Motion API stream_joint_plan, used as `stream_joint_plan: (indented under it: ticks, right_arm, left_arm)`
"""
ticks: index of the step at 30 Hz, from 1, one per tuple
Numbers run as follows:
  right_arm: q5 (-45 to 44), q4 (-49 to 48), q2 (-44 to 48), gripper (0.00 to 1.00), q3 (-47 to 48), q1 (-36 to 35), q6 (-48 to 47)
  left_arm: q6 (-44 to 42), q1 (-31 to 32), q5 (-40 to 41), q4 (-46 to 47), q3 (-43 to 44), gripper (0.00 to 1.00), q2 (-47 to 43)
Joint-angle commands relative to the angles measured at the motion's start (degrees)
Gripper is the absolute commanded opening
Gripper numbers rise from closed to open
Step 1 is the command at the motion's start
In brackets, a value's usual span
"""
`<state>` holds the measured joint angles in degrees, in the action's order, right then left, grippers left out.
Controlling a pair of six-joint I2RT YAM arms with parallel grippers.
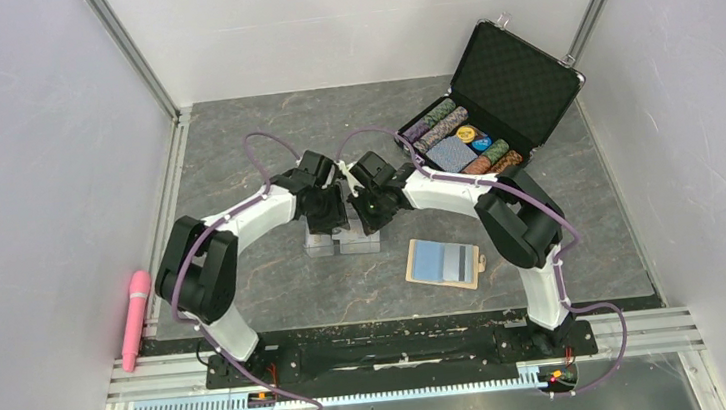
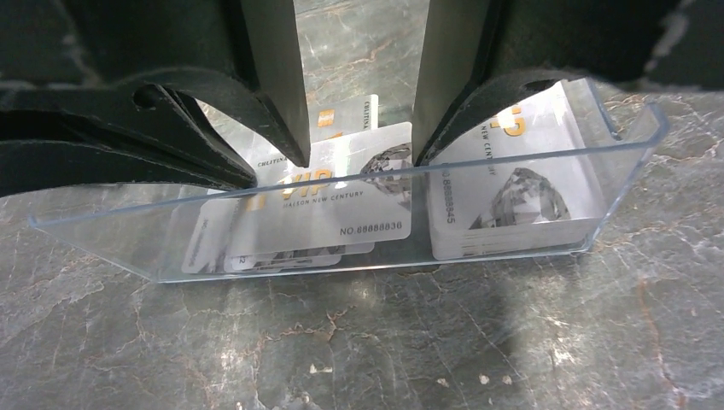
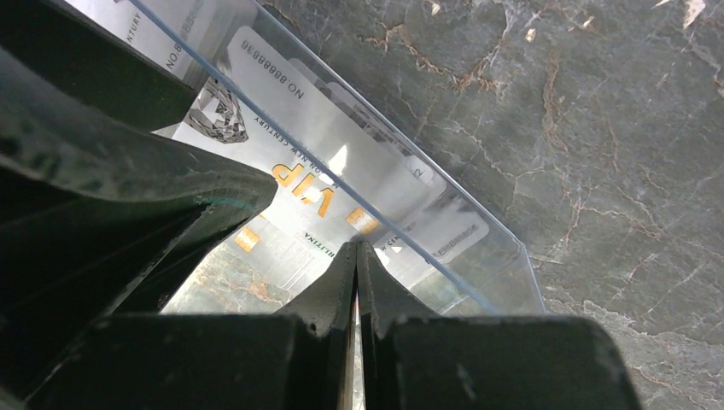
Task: Put the credit cards into the card holder
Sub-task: Pick up the credit card from the storage box.
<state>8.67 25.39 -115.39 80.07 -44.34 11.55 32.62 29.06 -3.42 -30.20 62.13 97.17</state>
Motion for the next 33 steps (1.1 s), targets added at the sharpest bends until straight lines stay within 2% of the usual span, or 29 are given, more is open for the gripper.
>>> stream_joint_plan:
  ticks: [1,12,19,25,28,33]
  right_arm:
    - [-1.24,6.45,-1.78,0.02,-3.16,0.47,-1.48]
    - [2.56,3.64,0.61,0.01,-4.69,1.57,-0.49]
    - [6.26,0.72,1.88,0.01,-7.35,3.17,0.64]
    - [7.15,-0.52,2.93,0.01,-9.09,4.04,1.24]
    - [7.67,-1.06,3.46,0.01,-9.54,4.34,1.52]
    - [10.01,-2.70,5.59,0.03,-9.85,4.71,1.51]
  left_arm:
    - [0.68,0.34,-4.82,5.03,-1.90,0.53,-2.90]
    - [4.23,0.21,-8.84,10.32,-4.16,0.48,-9.12]
    - [5.26,0.06,-16.73,15.60,-4.79,0.43,-5.81]
    - [3.77,0.13,-15.22,13.14,-4.36,0.37,-3.91]
    - [3.20,0.12,-13.02,11.84,-4.56,0.29,-3.62]
    - [2.01,0.13,-12.10,10.68,-4.91,0.02,-3.61]
